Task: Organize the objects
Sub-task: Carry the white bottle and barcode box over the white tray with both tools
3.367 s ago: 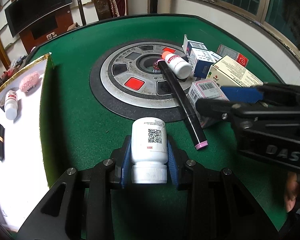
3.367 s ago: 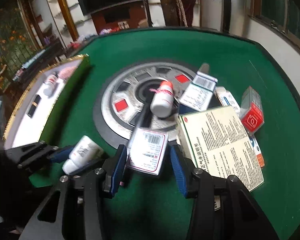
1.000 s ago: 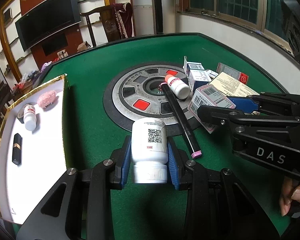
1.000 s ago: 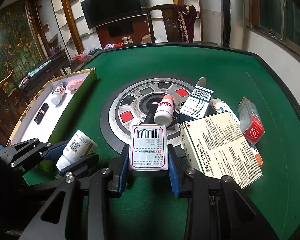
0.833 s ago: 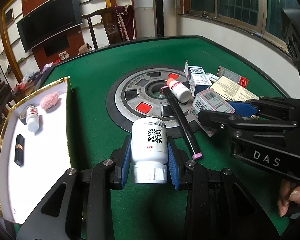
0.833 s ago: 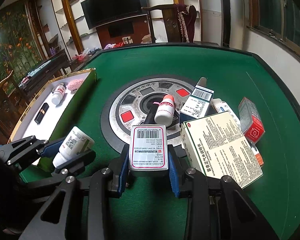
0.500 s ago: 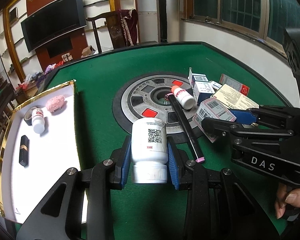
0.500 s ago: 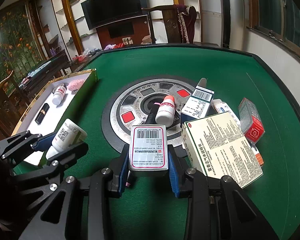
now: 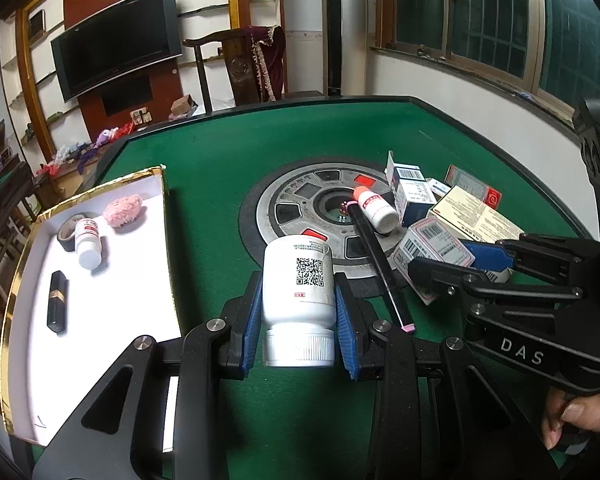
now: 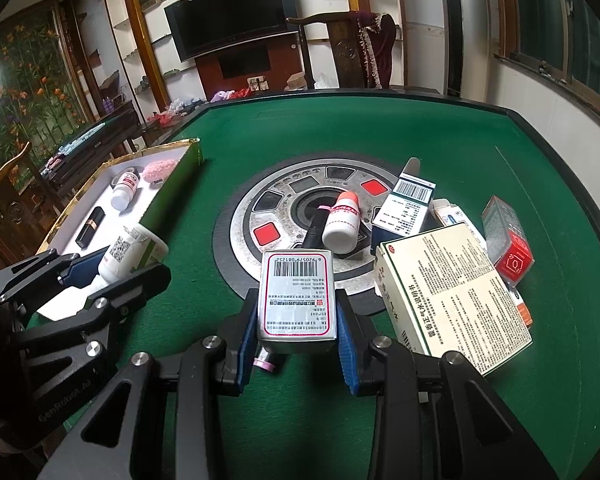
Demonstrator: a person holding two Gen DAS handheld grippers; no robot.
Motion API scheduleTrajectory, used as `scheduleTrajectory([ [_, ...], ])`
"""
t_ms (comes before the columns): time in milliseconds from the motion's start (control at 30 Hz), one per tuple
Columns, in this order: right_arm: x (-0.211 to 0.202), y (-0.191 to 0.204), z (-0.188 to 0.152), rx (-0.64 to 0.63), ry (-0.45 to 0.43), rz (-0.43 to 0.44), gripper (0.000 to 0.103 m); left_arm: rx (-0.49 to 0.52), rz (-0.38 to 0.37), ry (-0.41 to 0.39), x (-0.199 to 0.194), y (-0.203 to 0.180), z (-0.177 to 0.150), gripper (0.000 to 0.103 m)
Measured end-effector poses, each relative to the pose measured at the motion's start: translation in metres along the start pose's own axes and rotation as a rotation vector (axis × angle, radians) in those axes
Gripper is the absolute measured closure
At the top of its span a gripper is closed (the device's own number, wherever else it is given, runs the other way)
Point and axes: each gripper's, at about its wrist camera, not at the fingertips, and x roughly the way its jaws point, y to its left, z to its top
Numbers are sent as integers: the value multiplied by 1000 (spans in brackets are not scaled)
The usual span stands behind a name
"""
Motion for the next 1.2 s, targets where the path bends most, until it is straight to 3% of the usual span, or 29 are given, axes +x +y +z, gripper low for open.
scheduleTrajectory([
  [533, -1, 30, 3, -33, -29, 25, 68, -95, 9, -36, -13, 35, 8, 70],
  [867, 0, 58, 13, -74, -43, 43, 68, -189, 30, -52, -21, 76, 13, 70],
  [1200, -1, 94, 27, -136, -65, 69, 68, -298, 87, -16, -14, 128, 10, 70],
])
